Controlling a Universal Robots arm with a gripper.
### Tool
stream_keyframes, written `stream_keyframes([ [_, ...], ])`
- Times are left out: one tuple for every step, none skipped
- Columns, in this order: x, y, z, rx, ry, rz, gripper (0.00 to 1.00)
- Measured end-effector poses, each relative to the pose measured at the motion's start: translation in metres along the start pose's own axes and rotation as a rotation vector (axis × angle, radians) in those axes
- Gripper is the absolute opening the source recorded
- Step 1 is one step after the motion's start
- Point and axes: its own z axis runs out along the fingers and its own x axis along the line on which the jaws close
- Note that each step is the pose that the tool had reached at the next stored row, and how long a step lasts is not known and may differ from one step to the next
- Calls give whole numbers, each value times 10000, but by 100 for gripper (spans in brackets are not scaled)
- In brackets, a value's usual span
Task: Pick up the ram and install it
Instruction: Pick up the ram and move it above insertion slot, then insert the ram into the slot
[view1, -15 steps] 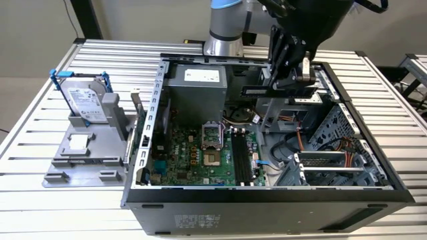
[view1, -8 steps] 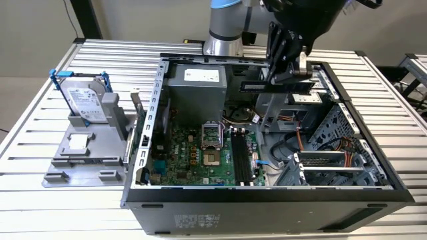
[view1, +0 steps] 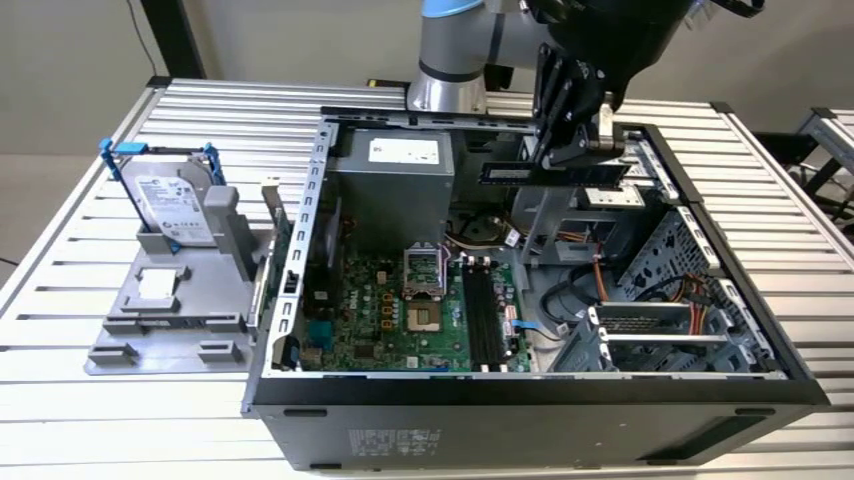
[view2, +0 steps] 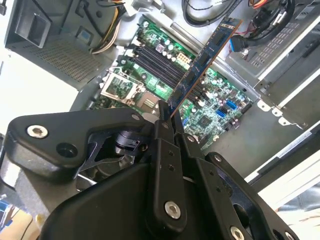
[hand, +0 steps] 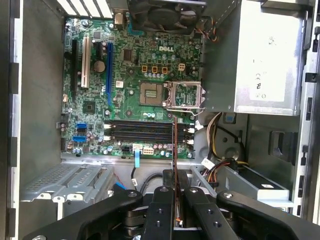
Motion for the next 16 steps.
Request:
stream_keyframes([
  [0, 0, 0, 0, 1, 0, 0],
  [0, 0, 0, 0, 2, 0, 0],
  [0, 0, 0, 0, 4, 0, 0],
  [0, 0, 0, 0, 4, 0, 0],
  [0, 0, 0, 0, 6, 0, 0],
  [0, 0, 0, 0, 7, 0, 0],
  [0, 0, 0, 1, 7, 12, 0],
  [0, 0, 0, 4, 5, 50, 0],
  [0, 0, 1, 10, 1, 125, 0],
  [-1, 0, 0, 16, -2, 226, 0],
  [-1, 0, 0, 25, -6, 356, 0],
  [0, 0, 0, 37, -14, 523, 0],
  [0, 0, 1, 50, -22, 694, 0],
  [0, 0, 0, 62, -29, 867, 0],
  [0, 0, 0, 74, -35, 1042, 0],
  [0, 0, 0, 87, -42, 1209, 0],
])
